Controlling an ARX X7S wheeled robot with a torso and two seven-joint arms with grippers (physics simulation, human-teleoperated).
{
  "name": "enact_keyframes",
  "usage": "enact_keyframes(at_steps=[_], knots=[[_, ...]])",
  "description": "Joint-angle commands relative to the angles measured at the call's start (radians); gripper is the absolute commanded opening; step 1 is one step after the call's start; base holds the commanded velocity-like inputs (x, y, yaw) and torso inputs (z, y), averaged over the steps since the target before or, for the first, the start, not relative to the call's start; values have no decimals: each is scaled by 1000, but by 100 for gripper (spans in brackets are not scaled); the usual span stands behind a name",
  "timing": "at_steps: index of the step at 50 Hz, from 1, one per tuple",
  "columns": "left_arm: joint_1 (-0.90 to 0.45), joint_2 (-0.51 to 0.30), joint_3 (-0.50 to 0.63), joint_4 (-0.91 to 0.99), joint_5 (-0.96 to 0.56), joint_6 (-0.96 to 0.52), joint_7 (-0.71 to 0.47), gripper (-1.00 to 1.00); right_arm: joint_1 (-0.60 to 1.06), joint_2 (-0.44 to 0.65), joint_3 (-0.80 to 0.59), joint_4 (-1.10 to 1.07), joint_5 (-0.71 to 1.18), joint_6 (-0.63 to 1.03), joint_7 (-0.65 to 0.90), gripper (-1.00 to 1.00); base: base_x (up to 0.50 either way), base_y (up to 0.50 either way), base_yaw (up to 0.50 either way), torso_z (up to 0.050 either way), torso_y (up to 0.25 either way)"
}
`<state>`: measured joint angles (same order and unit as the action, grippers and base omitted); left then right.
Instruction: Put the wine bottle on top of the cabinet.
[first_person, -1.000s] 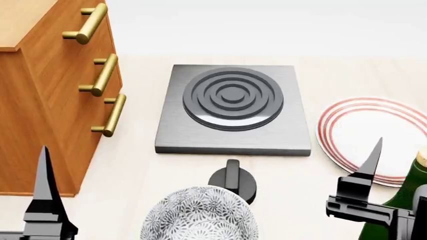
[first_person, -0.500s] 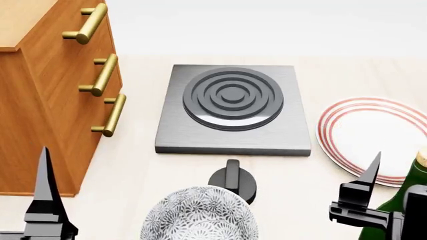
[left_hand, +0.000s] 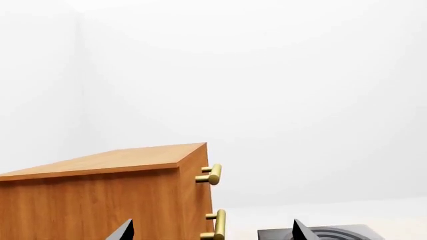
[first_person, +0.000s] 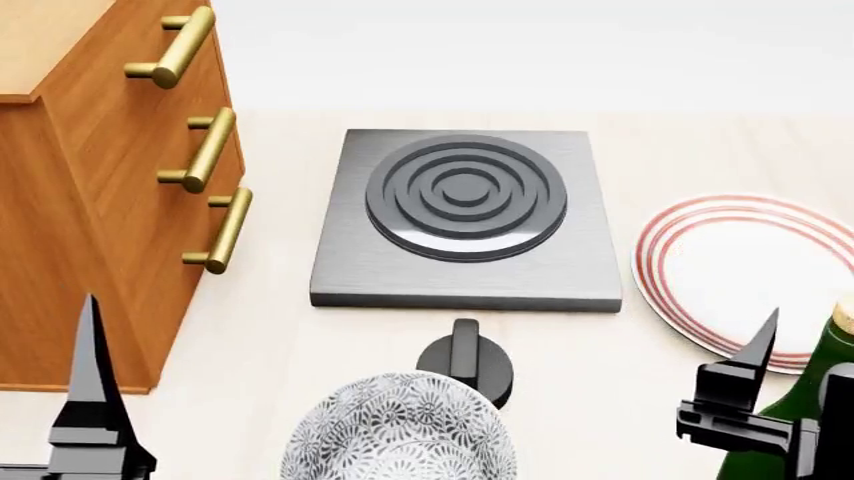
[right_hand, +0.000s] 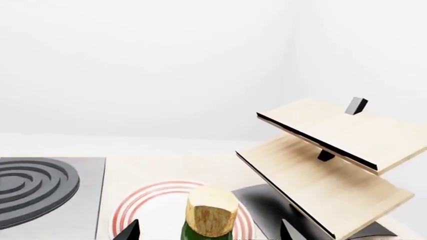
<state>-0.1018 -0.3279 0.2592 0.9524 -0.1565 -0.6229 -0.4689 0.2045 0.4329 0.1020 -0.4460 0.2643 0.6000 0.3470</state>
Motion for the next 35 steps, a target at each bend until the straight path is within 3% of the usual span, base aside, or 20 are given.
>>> enact_keyframes(at_steps=[1,35], knots=[[1,9,-11,-7,-5,20,30,100,10,-6,24,20,-6,4,-17,100,0,0,0,0,0],[-2,-2,-4,-17,-20,33,15,100,51,14,-5,19,-9,41,-15,100,0,0,0,0,0]])
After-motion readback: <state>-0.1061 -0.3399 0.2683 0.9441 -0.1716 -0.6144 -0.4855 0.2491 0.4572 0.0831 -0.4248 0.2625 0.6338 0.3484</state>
